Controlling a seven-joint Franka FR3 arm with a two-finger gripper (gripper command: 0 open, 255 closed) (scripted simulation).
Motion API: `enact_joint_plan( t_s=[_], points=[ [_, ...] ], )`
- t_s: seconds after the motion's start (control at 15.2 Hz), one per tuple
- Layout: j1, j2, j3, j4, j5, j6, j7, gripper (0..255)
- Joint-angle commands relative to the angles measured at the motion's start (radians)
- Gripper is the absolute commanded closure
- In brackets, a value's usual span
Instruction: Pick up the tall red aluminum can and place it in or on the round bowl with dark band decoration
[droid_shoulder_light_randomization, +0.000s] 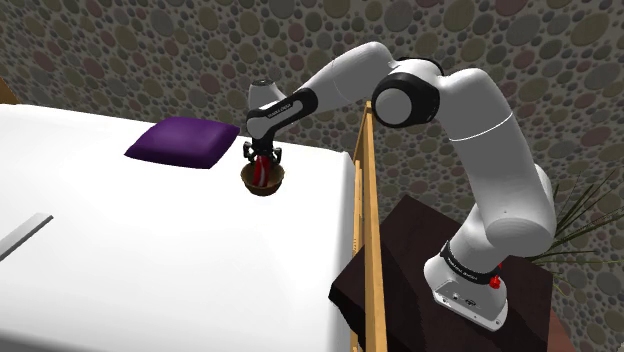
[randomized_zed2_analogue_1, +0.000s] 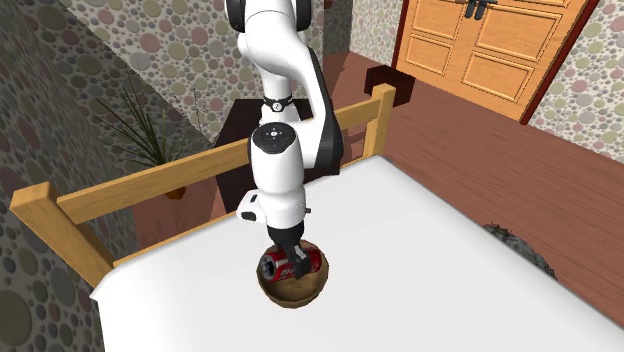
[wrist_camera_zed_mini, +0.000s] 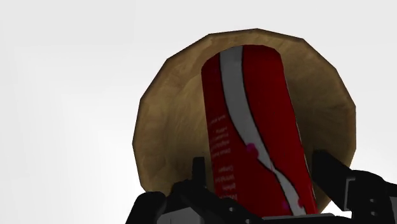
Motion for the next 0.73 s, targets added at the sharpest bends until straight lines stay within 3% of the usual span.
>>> enact_joint_plan(
  t_s=[0.0,0.26,0.66],
  points=[
    [0.0,0.0,0.0,0.0,0.0,0.0,0.0,0],
    [0.0,0.0,0.0,0.001,0.0,0.0,0.0,0],
    [0.0,-0.087,-0.002,-0.014,-0.002,-0.072,0.001,0]
  ],
)
